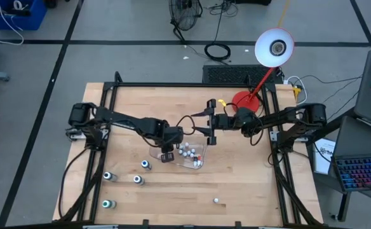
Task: Pick & Place food coloring
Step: Put the small orange food coloring bottle into the transparent bin, then put the small blue food coloring bottle into the transparent bin
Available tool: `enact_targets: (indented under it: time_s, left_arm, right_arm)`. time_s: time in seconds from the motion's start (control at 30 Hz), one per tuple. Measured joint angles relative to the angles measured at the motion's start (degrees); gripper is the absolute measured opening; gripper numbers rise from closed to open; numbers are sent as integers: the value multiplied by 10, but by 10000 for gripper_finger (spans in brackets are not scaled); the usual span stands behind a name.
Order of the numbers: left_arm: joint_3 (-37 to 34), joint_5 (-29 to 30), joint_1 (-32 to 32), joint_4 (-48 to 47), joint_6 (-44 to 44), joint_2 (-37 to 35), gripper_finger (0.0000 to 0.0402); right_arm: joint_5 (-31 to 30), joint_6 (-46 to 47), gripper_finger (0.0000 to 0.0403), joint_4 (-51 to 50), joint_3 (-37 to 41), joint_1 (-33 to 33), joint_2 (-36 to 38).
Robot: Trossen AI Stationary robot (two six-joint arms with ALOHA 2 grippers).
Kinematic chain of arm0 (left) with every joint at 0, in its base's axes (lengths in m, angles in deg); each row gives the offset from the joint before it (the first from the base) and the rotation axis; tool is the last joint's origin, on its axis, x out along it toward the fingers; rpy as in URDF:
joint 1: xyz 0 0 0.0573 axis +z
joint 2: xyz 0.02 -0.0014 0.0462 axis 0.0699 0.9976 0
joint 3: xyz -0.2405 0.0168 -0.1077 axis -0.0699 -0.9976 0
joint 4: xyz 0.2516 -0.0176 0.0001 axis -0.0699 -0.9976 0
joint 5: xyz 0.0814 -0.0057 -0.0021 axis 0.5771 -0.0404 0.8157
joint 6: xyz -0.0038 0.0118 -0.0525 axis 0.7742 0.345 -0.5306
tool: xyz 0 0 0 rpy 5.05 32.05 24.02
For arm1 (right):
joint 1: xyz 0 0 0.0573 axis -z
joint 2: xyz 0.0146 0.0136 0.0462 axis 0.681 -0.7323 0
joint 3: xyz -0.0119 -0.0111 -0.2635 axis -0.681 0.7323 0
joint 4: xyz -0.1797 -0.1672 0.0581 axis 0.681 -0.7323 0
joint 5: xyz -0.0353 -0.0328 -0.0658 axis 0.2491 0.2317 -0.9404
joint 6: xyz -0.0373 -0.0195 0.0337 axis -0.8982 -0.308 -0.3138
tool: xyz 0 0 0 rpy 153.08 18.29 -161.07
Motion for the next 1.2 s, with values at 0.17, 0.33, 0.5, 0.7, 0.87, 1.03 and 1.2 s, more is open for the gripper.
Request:
enact_targets:
  time_s: [0.17, 0.33, 0.5, 0.7, 0.87, 1.03, 1.2]
  left_arm:
    - [0, 0, -2, 12, 0, 18, 54]
    - [0, -1, -2, 14, 0, 31, 54]
    - [0, -2, -2, 17, -11, 27, 64]
    - [0, -2, -2, 21, -20, 25, 180]
    - [0, -2, -2, 39, -19, 24, 248]
    - [-1, -2, -2, 40, -23, -1, 288]
    - [-1, 21, -21, 48, 9, -79, 309]
  right_arm:
    - [0, 0, 200, -3, 0, 0, 0]
    - [0, -1, 198, -9, 0, 0, 0]
    - [0, -10, 197, -10, 0, 0, -1]
    - [0, -10, 197, -10, 0, 0, 0]
    - [2, -9, 196, -14, 0, -2, 0]
    - [0, -13, 196, -42, 0, -26, 16]
    - [-32, -15, 196, -140, -4, -84, 76]
